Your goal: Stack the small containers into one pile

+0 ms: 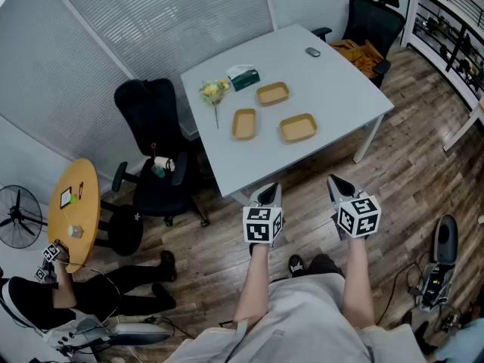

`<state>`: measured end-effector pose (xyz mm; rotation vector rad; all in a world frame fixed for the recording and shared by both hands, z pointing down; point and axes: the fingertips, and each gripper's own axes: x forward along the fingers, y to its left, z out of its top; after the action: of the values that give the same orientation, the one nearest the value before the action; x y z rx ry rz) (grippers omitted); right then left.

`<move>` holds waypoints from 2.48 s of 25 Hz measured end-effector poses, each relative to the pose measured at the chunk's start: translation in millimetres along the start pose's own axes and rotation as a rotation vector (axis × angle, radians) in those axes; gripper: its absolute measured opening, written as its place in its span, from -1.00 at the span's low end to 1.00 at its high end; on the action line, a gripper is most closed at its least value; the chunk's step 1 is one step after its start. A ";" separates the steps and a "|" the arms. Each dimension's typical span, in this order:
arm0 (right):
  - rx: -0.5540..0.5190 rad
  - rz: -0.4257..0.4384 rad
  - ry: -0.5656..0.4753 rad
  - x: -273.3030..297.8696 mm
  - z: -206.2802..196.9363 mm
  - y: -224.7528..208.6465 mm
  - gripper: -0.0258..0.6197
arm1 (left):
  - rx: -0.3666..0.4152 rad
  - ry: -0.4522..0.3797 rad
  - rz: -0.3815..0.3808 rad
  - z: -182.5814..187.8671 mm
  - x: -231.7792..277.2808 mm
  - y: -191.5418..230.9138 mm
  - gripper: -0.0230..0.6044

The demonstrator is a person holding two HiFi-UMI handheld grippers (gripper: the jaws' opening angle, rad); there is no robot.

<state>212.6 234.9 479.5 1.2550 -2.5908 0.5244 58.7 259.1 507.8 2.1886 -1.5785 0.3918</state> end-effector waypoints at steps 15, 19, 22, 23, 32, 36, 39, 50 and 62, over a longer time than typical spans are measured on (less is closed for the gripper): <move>-0.002 0.008 -0.055 8.7 21.8 9.0 -0.92 | -0.043 -0.098 -0.026 18.7 -15.8 20.7 -0.91; -0.006 0.030 -0.037 19.7 17.2 18.4 -0.92 | -0.058 -0.101 -0.009 18.1 -20.5 34.7 -0.91; -0.016 0.041 -0.023 29.2 16.5 22.1 -0.92 | -0.053 -0.097 -0.006 18.3 -17.6 41.5 -0.91; -0.019 0.044 -0.019 32.9 16.9 22.3 -0.92 | -0.053 -0.096 -0.006 19.0 -15.9 43.7 -0.91; -0.006 0.049 -0.038 72.9 39.6 3.6 -0.92 | -0.074 -0.106 -0.029 45.8 13.2 63.8 -0.91; 0.005 0.063 -0.058 97.7 46.1 -9.7 -0.92 | -0.062 -0.100 -0.022 51.4 37.1 74.0 -0.91; 0.008 0.073 -0.054 120.4 50.5 -21.4 -0.92 | -0.062 -0.087 -0.012 55.9 57.7 86.7 -0.91; 0.001 0.161 -0.038 211.2 94.7 -67.0 -0.92 | -0.053 -0.037 0.006 97.8 151.7 130.1 -0.91; -0.162 0.235 0.154 304.7 108.5 -123.9 -0.92 | -0.026 0.029 0.022 137.7 251.7 175.2 -0.91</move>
<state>119.5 -97.1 511.9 0.8313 -2.6034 0.4221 -28.9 -64.8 530.3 2.1387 -1.5841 0.4056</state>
